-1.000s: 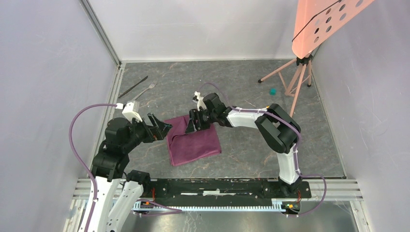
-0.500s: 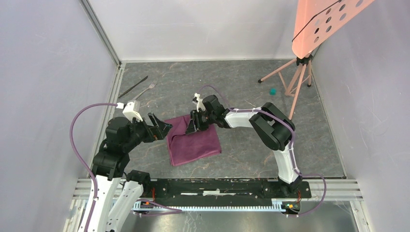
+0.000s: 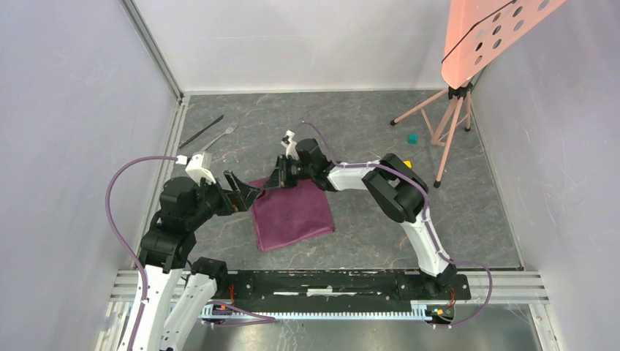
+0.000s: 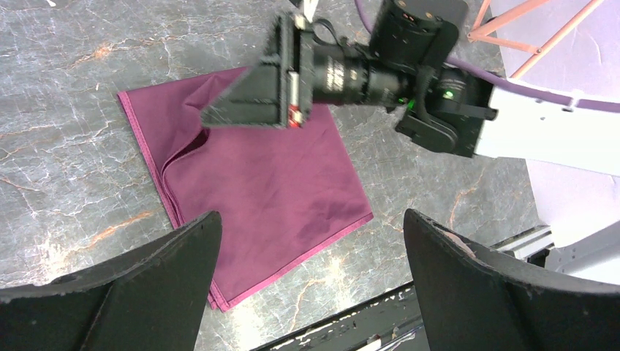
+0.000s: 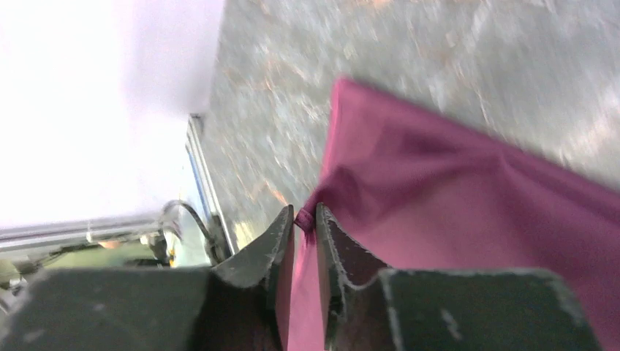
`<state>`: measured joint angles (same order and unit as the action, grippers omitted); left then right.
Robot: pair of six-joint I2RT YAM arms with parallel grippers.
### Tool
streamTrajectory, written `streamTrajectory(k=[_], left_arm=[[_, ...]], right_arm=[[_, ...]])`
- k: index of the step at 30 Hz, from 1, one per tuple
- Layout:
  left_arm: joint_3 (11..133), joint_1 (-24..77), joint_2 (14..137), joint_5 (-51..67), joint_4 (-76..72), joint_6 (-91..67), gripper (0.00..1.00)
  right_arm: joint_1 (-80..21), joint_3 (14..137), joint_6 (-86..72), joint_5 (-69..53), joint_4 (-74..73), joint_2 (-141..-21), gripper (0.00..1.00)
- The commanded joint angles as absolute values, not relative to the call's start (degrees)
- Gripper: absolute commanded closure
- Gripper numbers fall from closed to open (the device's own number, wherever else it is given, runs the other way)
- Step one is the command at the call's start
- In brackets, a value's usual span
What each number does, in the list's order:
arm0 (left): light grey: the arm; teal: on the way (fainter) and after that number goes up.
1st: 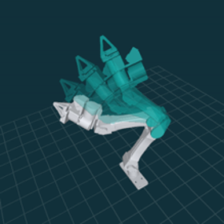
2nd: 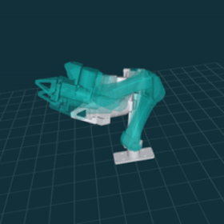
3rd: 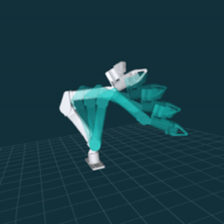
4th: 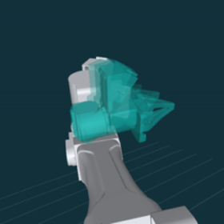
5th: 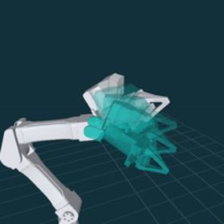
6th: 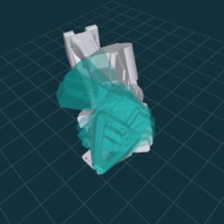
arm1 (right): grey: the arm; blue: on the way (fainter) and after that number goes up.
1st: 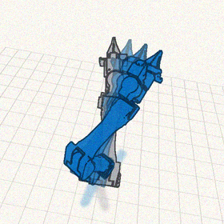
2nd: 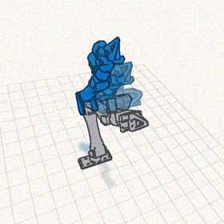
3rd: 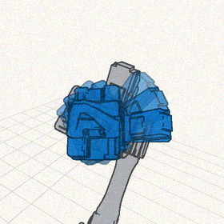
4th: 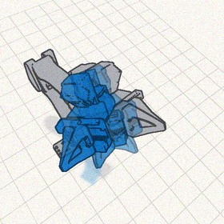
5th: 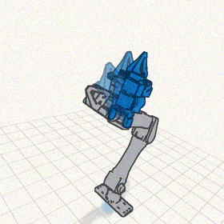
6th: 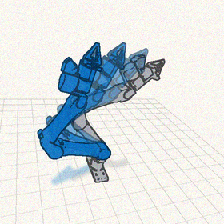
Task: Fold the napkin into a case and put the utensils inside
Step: Smooth out the square-folded napkin at the center of the board, then rotate the square-folded napkin at the center of the board.
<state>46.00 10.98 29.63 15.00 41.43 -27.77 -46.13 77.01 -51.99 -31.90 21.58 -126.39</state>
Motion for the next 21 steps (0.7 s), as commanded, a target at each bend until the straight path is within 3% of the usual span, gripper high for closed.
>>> streamTrajectory(k=[1,4,7,11,14,17,21], left_arm=[[46.0,10.9,29.7,14.3,39.5,-26.6,0.0],[46.0,10.9,29.9,13.9,39.7,-26.7,0.0],[46.1,10.9,30.3,13.6,39.9,-26.8,0.0],[47.0,10.9,33.3,13.2,41.3,-27.9,0.0],[48.0,10.9,39.1,12.3,42.8,-29.0,0.0],[49.3,10.9,48.7,10.7,44.0,-29.1,0.03],[50.7,10.7,63.4,11.1,40.8,-28.6,0.22]], right_arm=[[-47.8,89.4,-59.6,-30.3,29.7,-134.2,0.74],[-48.4,97.2,-61.4,-30.9,30.2,-138.1,0.56],[-47.5,93.9,-59.3,-30.8,30.0,-133.8,0.36],[-45.9,82.3,-48.9,-32.5,22.7,-121.7,0.28],[-45.4,71.8,-39.4,-33.6,15.1,-112.2,0.27],[-45.4,59.9,-34.6,-34.4,13.6,-103.9,0.32],[-45.3,50.7,-32.3,-35.9,14.5,-98.3,0.51]])
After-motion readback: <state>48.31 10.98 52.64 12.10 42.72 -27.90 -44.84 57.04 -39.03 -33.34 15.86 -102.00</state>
